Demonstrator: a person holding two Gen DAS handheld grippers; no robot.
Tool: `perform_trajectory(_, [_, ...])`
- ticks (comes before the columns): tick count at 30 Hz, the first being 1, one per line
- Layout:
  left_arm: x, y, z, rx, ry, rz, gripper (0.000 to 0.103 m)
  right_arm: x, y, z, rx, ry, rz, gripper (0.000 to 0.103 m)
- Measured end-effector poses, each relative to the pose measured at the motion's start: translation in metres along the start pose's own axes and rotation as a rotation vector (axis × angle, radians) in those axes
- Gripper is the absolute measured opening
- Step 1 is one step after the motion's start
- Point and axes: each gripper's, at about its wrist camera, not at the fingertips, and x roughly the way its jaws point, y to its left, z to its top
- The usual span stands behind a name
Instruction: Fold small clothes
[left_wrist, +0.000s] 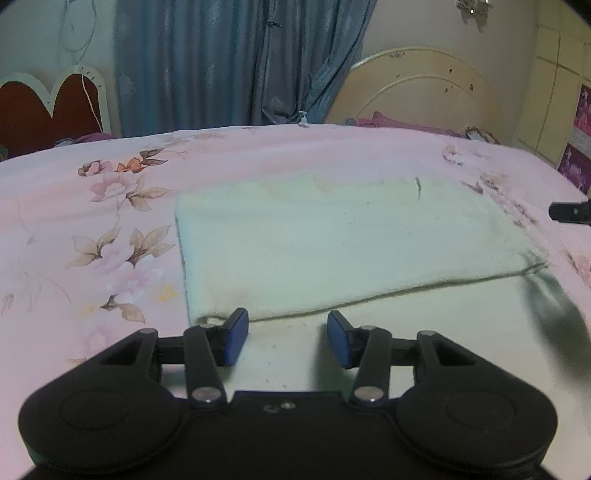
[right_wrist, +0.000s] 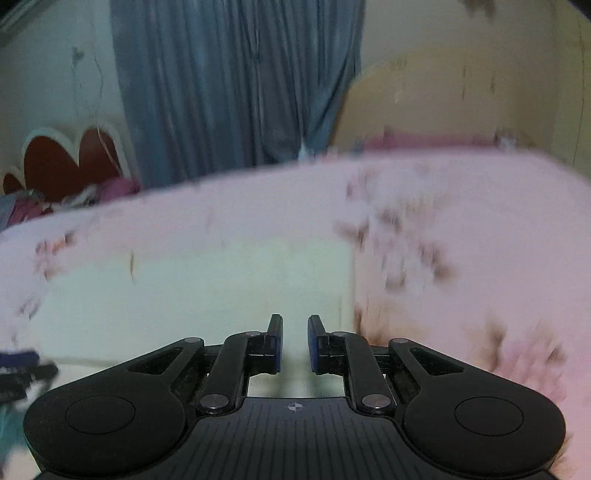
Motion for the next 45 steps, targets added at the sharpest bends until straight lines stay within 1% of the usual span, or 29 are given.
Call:
perform_trajectory(1, [0.000,0.002,0.000,-0.009,-0.005,-0.001,0.046,0.001,0.003,0.002,-0.004,-0.005,0.007,0.013])
perform_trajectory(2, [0.003,0.003,0.000,-0.015,0.008,0.001,0.046,0.008,0.004,0.001,-0.011,0.020,0.008,0.013])
perform_trajectory(4, [0.006,0.003,0.000,-0.022,0.024,-0.002,0.048,0.038,0.001,-0.011,0.002,0.135,0.000,0.013])
perform_trajectory(5, [0.008,0.002,-0.001,-0.013,0.032,-0.002,0.048,0.053,-0.004,-0.020,0.020,0.223,-0.020,0.013])
perform_trajectory(7, [0.007,0.000,0.000,0.003,0.033,0.005,0.048,0.054,-0.005,-0.029,0.005,0.208,-0.015,0.013])
perform_trajectory(10, [0.006,-0.001,-0.001,0.003,0.032,0.011,0.048,0.048,-0.003,-0.025,0.014,0.218,-0.021,0.013])
perform_trajectory(13, [0.000,-0.004,0.000,0.009,0.021,0.027,0.055,0.037,-0.001,-0.021,0.019,0.180,-0.017,0.014])
perform_trajectory(14, [-0.002,-0.005,0.000,0.012,0.012,0.037,0.064,0.034,-0.001,-0.020,0.014,0.168,-0.024,0.014])
perform_trajectory(15, [-0.005,-0.006,0.000,0.013,-0.002,0.045,0.077,0.031,0.000,-0.019,0.014,0.158,-0.025,0.014])
perform_trajectory(16, [-0.009,-0.006,-0.001,0.015,-0.017,0.052,0.081,0.027,0.000,-0.017,0.021,0.146,-0.022,0.014])
perform_trajectory(17, [-0.014,-0.008,-0.001,0.019,-0.033,0.060,0.083,0.026,-0.002,-0.018,0.027,0.137,-0.021,0.016])
perform_trajectory(18, [-0.017,-0.009,-0.001,0.026,-0.038,0.067,0.084,0.023,-0.003,-0.018,0.031,0.127,-0.012,0.022])
perform_trajectory(19, [-0.020,-0.011,-0.002,0.032,-0.040,0.073,0.085,0.017,-0.003,-0.020,0.034,0.110,-0.003,0.050])
perform_trajectory(20, [-0.023,-0.013,-0.002,0.037,-0.043,0.081,0.088,0.011,-0.002,-0.020,0.029,0.081,-0.007,0.070])
perform_trajectory(21, [-0.027,-0.016,-0.003,0.042,-0.047,0.089,0.090,0.004,-0.002,-0.020,0.019,0.059,-0.005,0.072])
perform_trajectory(22, [-0.031,-0.018,-0.005,0.047,-0.050,0.092,0.091,-0.001,-0.002,-0.021,0.015,0.059,0.007,0.072])
perform_trajectory(24, [-0.041,-0.024,-0.009,0.056,-0.054,0.103,0.097,-0.010,-0.005,-0.022,0.019,0.061,0.021,0.072])
perform_trajectory(27, [-0.056,-0.032,-0.017,0.075,-0.057,0.116,0.101,-0.032,-0.017,-0.028,0.040,0.058,0.054,0.071])
perform_trajectory(32, [-0.085,-0.037,-0.042,0.070,-0.039,0.110,0.099,-0.077,-0.043,-0.046,0.086,0.081,0.107,0.071])
perform_trajectory(34, [-0.099,-0.036,-0.055,0.063,-0.028,0.117,0.093,-0.097,-0.055,-0.057,0.096,0.089,0.113,0.071])
perform_trajectory(35, [-0.106,-0.035,-0.061,0.055,-0.020,0.112,0.087,-0.105,-0.060,-0.062,0.097,0.094,0.114,0.071])
perform_trajectory(37, [-0.119,-0.031,-0.076,0.029,0.001,0.107,0.083,-0.123,-0.069,-0.075,0.109,0.107,0.128,0.071])
perform_trajectory(39, [-0.134,-0.026,-0.092,0.000,0.018,0.104,0.077,-0.139,-0.076,-0.088,0.125,0.132,0.152,0.059])
perform_trajectory(40, [-0.139,-0.024,-0.099,-0.014,0.031,0.099,0.074,-0.146,-0.080,-0.096,0.132,0.150,0.162,0.050])
perform_trajectory(41, [-0.146,-0.021,-0.107,-0.033,0.046,0.088,0.070,-0.153,-0.083,-0.103,0.139,0.161,0.172,0.047])
perform_trajectory(43, [-0.159,-0.016,-0.123,-0.078,0.068,0.066,0.067,-0.166,-0.090,-0.118,0.171,0.179,0.197,0.047])
perform_trajectory(45, [-0.170,-0.012,-0.136,-0.119,0.088,0.042,0.061,-0.175,-0.094,-0.132,0.191,0.202,0.220,0.047])
